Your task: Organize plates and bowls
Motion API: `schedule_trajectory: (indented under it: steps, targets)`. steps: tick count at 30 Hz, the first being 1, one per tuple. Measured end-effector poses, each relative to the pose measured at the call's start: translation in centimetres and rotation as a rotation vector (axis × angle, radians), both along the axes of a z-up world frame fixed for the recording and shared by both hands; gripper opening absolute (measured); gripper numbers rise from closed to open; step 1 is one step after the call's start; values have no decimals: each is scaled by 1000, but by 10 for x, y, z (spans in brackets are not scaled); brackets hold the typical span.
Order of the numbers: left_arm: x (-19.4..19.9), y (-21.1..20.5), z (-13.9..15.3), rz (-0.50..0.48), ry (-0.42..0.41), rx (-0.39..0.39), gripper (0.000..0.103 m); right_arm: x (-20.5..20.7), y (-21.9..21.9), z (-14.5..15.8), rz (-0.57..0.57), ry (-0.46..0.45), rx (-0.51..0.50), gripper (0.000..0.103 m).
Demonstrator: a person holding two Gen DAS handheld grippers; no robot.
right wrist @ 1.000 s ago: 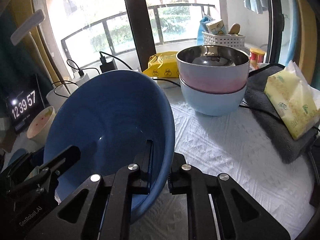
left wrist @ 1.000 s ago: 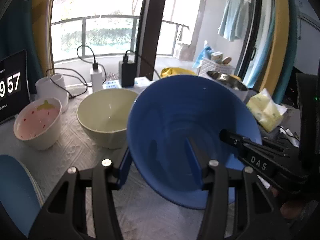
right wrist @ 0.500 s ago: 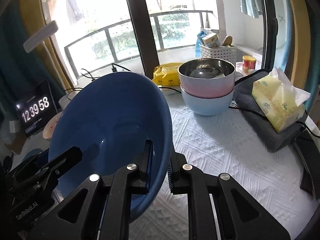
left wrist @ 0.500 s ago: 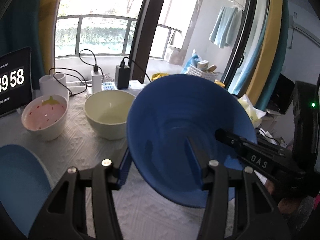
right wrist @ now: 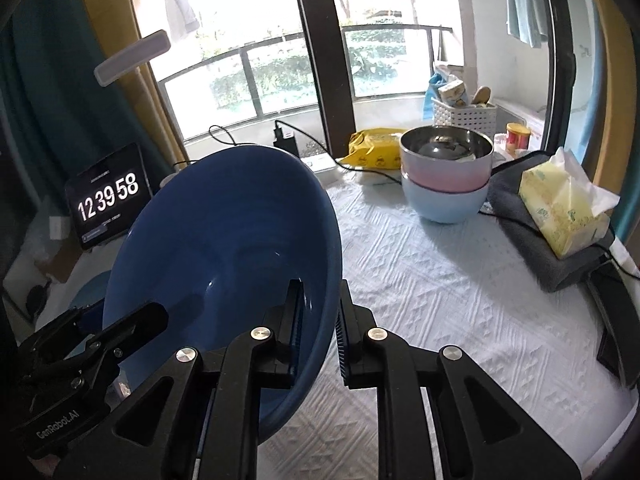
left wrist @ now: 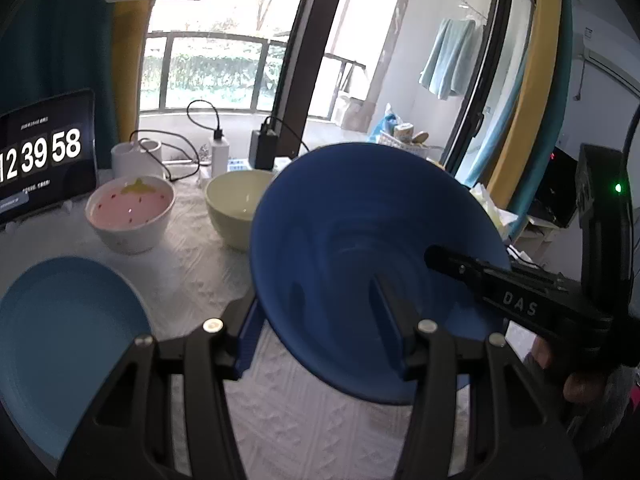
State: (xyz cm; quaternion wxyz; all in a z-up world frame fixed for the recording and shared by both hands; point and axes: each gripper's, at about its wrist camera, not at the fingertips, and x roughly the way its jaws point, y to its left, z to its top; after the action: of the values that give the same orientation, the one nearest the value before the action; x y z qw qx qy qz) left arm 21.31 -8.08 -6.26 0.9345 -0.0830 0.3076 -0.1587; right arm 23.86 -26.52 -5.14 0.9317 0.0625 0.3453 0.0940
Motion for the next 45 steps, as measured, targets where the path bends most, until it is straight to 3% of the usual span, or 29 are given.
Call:
schedule_trajectory:
  steps: [13,28,36,45]
  targets:
    - [-29,9,-4,-5,12,31,52,-13,17,-13,52,70,-5,18]
    - [-25,14,-19,-3,79,39,52,2,23,-39,61,182,27,19]
    - [-25,16,-22,8,86,45,52,9,25,-51,65,217,25,25]
    - [-24,21,-23,32,88,47,52,10,30,-46,76,189,13,36]
